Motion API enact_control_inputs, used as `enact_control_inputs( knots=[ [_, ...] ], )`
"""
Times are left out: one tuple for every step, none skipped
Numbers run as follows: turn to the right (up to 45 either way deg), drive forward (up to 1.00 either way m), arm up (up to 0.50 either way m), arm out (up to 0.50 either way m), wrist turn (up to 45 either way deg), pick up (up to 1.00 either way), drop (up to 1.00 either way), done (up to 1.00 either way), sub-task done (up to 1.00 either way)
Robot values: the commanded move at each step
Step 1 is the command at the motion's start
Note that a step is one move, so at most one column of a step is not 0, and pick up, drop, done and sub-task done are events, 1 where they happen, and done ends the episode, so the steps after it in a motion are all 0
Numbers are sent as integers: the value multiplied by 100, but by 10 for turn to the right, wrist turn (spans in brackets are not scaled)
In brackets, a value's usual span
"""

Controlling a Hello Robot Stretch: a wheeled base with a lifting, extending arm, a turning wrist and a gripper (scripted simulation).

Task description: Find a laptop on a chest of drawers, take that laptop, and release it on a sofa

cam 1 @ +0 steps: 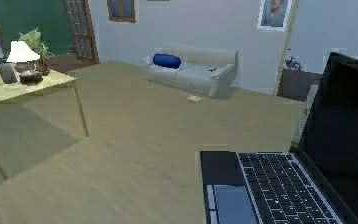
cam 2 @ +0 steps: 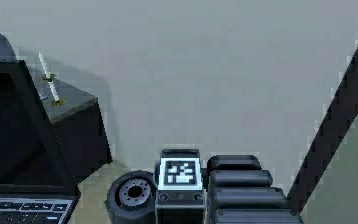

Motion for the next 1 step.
enact_control_inputs(
  knots=[
    [-30,0,0,0,0,0,0,0,0]
  ],
)
